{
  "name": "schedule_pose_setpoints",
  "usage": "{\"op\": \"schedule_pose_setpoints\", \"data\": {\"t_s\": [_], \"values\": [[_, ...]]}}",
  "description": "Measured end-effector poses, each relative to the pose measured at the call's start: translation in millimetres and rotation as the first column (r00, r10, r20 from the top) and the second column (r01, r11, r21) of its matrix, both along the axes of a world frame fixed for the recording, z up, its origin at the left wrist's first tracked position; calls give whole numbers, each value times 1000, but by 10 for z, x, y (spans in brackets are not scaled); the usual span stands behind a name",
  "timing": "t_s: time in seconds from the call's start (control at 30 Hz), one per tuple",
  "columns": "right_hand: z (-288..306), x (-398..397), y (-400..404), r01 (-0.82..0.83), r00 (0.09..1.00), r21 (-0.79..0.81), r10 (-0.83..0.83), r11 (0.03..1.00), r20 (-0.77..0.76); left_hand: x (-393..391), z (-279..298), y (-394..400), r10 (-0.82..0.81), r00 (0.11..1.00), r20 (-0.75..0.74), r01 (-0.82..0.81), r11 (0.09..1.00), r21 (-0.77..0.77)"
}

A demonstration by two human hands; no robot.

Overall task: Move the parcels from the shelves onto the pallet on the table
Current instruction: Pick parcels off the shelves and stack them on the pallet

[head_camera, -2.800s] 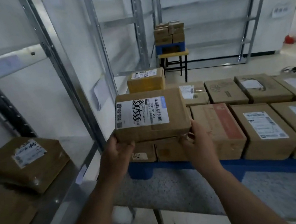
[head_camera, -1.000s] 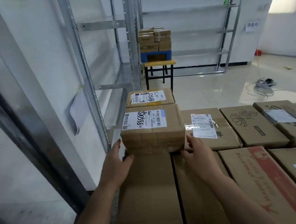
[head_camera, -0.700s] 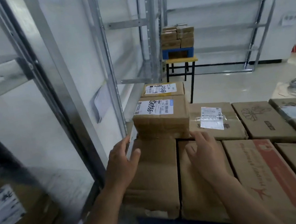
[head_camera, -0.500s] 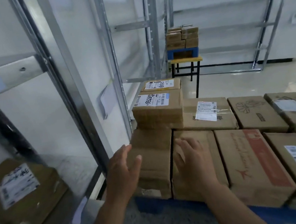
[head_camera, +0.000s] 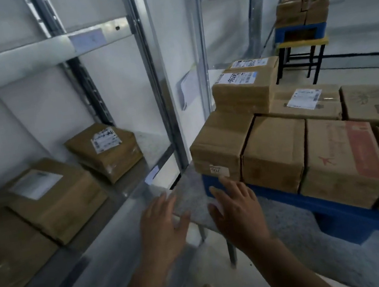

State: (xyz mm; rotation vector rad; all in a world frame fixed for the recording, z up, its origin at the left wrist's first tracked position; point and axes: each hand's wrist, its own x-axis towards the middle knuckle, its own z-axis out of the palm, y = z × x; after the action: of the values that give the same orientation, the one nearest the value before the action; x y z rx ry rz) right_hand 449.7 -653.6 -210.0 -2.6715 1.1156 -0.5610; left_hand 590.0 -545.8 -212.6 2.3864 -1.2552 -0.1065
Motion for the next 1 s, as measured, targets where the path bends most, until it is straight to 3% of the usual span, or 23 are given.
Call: {"op": "schedule_pose_setpoints", "data": {"t_s": [0.13, 0.33, 0.57, 0.8, 1.0], "values": [[-21, 103, 283, -105, 994, -7, 105, 994, -5, -12, 6, 432, 111, 992, 54, -111, 994, 3], [47, 260, 588, -234, 972, 0, 234, 972, -4, -54, 118, 803, 233, 970, -66, -236, 971, -45], [99, 522, 986, -356, 933, -35, 357, 934, 41, 51, 106, 1368, 322, 944, -71, -329, 934, -138], [75, 878, 1859, -519, 848, -78, 524, 851, 82, 91, 96, 2447, 502, 862, -74, -507, 849, -147], [152, 1005, 2864, -634, 770, -101, 638, 767, 10, -45, 107, 3515, 637, 767, -76, -639, 748, -181]]}}
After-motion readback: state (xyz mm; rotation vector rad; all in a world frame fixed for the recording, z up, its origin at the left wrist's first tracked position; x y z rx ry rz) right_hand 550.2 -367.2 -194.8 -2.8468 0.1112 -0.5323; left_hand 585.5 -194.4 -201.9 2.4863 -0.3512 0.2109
